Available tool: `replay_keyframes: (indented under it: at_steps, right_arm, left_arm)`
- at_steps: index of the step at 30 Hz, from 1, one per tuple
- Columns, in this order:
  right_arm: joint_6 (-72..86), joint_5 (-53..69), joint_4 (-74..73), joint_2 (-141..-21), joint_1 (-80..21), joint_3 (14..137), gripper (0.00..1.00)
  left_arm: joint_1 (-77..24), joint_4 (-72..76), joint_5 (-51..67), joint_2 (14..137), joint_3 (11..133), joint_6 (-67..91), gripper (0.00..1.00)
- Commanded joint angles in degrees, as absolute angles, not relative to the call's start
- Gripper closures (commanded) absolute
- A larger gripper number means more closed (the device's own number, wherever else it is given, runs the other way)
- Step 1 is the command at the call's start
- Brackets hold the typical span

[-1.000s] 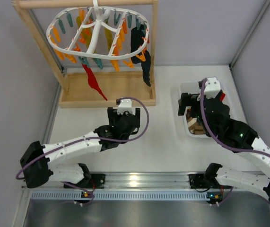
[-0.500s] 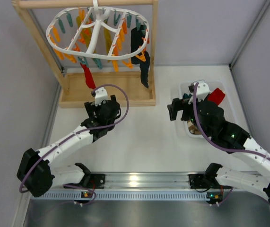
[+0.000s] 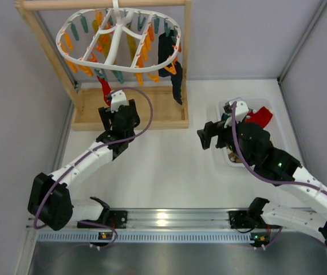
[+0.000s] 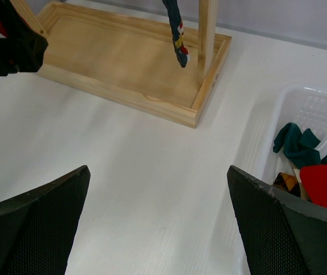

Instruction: Remove the socks clipped to the hanger

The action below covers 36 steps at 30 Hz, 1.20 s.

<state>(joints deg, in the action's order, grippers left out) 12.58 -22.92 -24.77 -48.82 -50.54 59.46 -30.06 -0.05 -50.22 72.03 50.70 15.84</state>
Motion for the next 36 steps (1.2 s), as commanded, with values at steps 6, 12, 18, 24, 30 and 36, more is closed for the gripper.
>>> replay_keyframes:
  at_steps: [6,12,18,24,30,36]
  right_arm:
    - [12.48,-18.55,-19.6,-49.83,-50.1,58.89,0.0]
    - [13.36,-14.51,-16.53,-49.92,-50.1,60.03,0.01]
    - [16.08,-9.15,-15.03,-52.82,-50.18,67.84,0.01]
    - [14.69,-3.78,-16.96,-60.11,-50.97,78.38,0.01]
    - [12.31,-4.13,-20.91,-66.88,-51.85,88.32,0.0]
    - [8.01,-6.41,-27.5,-76.62,-52.47,103.42,0.04]
  left_arm:
    - [-28.13,7.12,-45.79,75.76,56.78,11.6,0.68]
    - [-28.56,6.77,-42.46,73.3,54.85,14.85,1.0]
    - [-36.11,6.68,-48.33,71.98,53.61,16.96,1.0]
    - [-48.85,6.42,-57.29,74.35,56.33,13.89,1.0]
    - [-57.39,6.5,-61.17,77.95,60.55,10.73,1.0]
    - [-61.08,6.59,-62.58,79.89,62.05,10.63,1.0]
